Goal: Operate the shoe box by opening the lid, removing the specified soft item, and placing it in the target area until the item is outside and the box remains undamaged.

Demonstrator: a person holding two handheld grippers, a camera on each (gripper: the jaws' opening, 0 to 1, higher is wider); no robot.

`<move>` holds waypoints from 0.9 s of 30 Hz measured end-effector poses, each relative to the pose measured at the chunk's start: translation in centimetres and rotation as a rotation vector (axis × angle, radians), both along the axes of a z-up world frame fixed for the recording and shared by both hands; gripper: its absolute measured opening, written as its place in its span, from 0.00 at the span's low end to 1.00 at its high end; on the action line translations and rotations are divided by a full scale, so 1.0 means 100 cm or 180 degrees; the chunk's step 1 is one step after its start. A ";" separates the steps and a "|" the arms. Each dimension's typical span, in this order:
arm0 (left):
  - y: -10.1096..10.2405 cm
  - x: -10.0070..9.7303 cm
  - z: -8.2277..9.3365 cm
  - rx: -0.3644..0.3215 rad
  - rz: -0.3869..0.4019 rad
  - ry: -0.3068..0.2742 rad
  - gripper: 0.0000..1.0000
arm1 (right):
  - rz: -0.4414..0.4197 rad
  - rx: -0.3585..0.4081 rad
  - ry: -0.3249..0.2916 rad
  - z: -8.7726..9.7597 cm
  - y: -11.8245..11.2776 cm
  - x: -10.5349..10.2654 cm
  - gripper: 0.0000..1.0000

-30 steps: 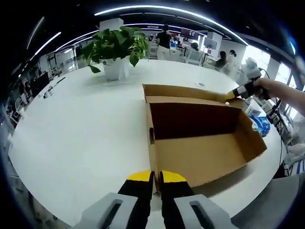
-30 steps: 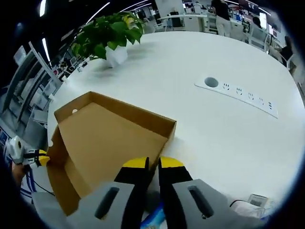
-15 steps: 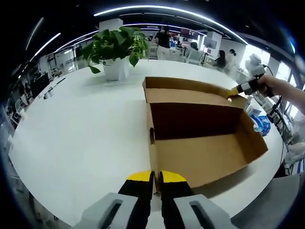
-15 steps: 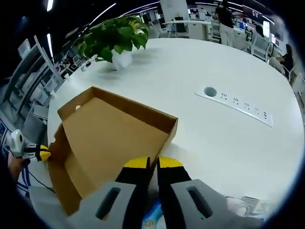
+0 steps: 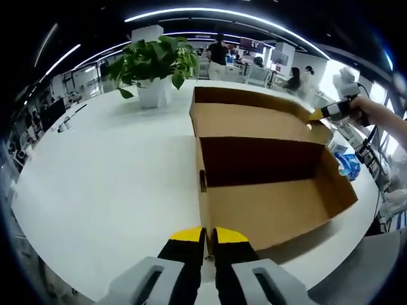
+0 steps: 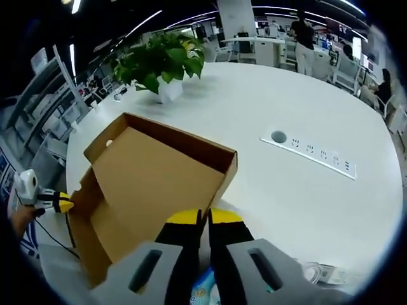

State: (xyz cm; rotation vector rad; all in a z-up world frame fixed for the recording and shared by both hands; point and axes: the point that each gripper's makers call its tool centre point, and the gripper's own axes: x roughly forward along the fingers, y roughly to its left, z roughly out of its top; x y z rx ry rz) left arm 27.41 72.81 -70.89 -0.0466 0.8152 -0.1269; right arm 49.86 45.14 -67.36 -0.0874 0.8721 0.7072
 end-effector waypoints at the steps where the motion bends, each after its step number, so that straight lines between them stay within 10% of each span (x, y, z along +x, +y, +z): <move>1: 0.000 0.000 0.000 -0.0001 0.0000 -0.0002 0.05 | 0.0007 0.0006 -0.0025 0.003 0.000 -0.001 0.02; 27: -0.001 -0.001 0.001 -0.0085 0.0028 -0.0088 0.05 | 0.0131 0.0149 -0.0507 0.058 0.003 -0.037 0.01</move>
